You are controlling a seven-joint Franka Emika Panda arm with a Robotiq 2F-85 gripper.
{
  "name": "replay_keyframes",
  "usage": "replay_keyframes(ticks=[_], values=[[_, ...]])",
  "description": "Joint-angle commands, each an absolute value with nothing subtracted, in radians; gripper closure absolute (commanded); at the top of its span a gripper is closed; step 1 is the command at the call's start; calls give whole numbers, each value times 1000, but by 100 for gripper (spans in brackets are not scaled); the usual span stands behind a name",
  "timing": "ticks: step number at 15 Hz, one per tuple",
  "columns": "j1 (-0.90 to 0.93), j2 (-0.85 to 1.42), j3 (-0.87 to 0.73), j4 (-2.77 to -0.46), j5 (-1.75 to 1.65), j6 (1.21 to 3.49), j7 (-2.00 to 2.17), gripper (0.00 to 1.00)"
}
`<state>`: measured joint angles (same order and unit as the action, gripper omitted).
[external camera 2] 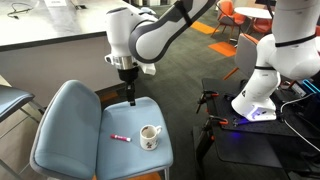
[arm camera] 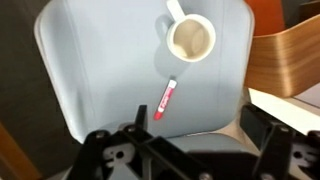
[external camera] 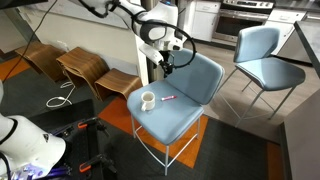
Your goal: Put the marker in the cup
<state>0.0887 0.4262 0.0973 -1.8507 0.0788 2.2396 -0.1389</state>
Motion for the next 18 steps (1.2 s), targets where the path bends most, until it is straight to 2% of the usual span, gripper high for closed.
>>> replay_keyframes(ticks=[1, 11, 18], values=[[83, 614, 105, -1642, 79, 2223, -144, 0], [90, 1193, 108, -1015, 127, 2132, 3, 0], [108, 1462, 133, -696, 125, 1995, 45, 0]])
